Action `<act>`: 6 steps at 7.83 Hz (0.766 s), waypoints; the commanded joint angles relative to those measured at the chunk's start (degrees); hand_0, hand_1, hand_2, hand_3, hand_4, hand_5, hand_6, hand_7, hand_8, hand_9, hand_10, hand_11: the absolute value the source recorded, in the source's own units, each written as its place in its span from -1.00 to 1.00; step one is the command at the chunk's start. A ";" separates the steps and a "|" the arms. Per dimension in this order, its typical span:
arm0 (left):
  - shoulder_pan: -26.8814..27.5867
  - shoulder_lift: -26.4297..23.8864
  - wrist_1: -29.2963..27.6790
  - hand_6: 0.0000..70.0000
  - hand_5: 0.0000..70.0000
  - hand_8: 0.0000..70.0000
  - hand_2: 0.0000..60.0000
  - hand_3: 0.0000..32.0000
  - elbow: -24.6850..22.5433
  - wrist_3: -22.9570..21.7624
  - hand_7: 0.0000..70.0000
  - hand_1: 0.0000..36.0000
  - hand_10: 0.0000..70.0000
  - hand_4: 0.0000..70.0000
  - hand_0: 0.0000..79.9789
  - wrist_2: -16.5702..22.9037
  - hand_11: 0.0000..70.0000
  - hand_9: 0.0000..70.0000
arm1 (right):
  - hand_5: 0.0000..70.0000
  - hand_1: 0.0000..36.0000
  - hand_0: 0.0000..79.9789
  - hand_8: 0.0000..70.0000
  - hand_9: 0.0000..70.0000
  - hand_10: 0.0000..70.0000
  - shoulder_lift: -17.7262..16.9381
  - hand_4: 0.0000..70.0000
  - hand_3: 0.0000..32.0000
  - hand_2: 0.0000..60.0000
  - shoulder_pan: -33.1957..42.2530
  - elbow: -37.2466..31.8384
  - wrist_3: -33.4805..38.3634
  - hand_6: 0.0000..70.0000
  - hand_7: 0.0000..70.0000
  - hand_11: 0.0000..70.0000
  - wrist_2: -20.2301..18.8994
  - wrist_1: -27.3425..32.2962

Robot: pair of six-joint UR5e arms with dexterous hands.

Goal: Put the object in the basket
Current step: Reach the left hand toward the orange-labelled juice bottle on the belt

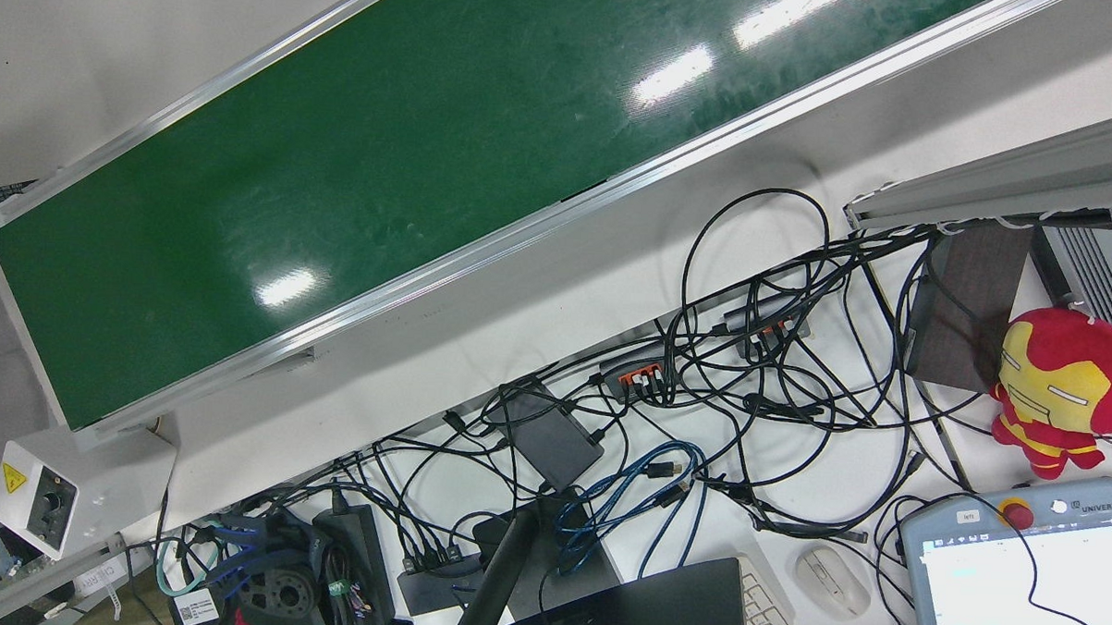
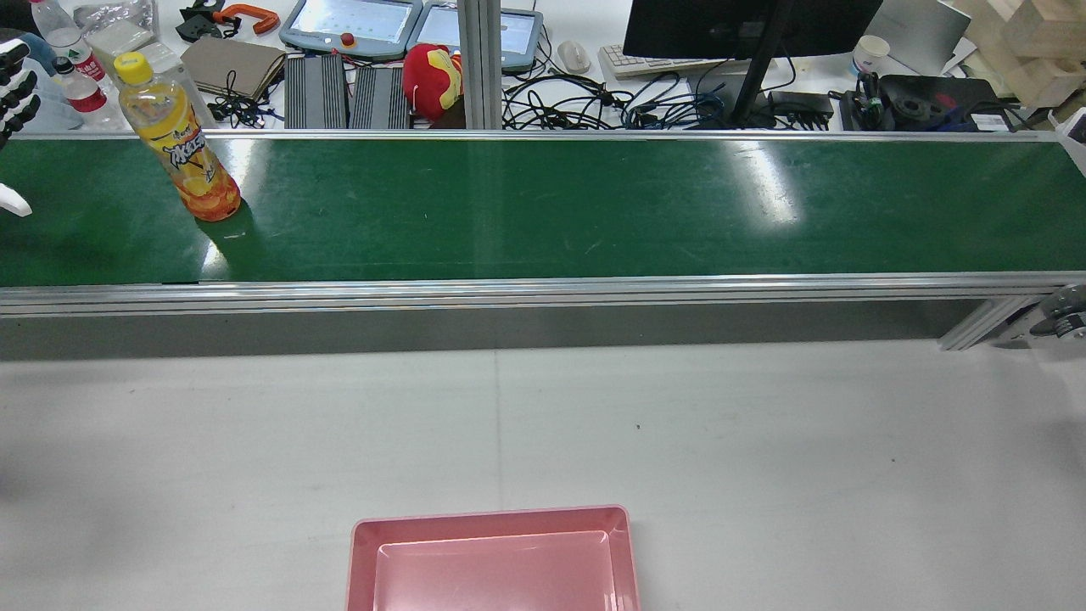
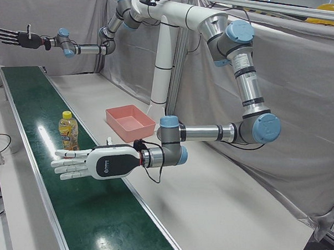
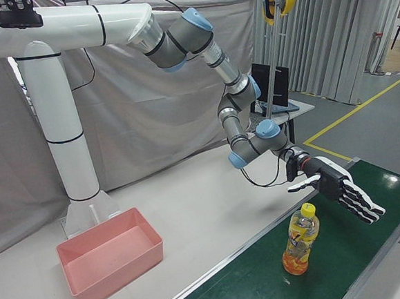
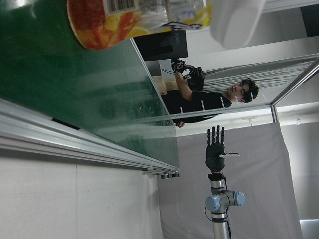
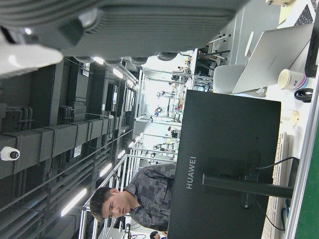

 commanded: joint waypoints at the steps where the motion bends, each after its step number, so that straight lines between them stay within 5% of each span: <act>1: 1.49 -3.15 3.12 -1.00 -0.60 -0.93 -1.00 -0.91 0.22 1.87 -1.00 -0.61 -0.97 -0.90 1.00 -0.25 -0.88 -0.91 | -1.00 -1.00 -1.00 -1.00 -1.00 -1.00 0.00 -1.00 -1.00 -1.00 0.02 0.00 0.00 -1.00 -1.00 -1.00 0.04 0.00; 6: 5.72 -7.73 5.24 -1.00 -0.60 -0.93 -1.00 -0.89 1.35 2.67 -1.00 -0.65 -0.96 -0.91 1.00 -1.03 -0.88 -0.90 | -1.00 -1.00 -1.00 -1.00 -1.00 -1.00 0.00 -1.00 -1.00 -1.00 0.02 0.00 0.00 -1.00 -1.00 -1.00 0.04 0.00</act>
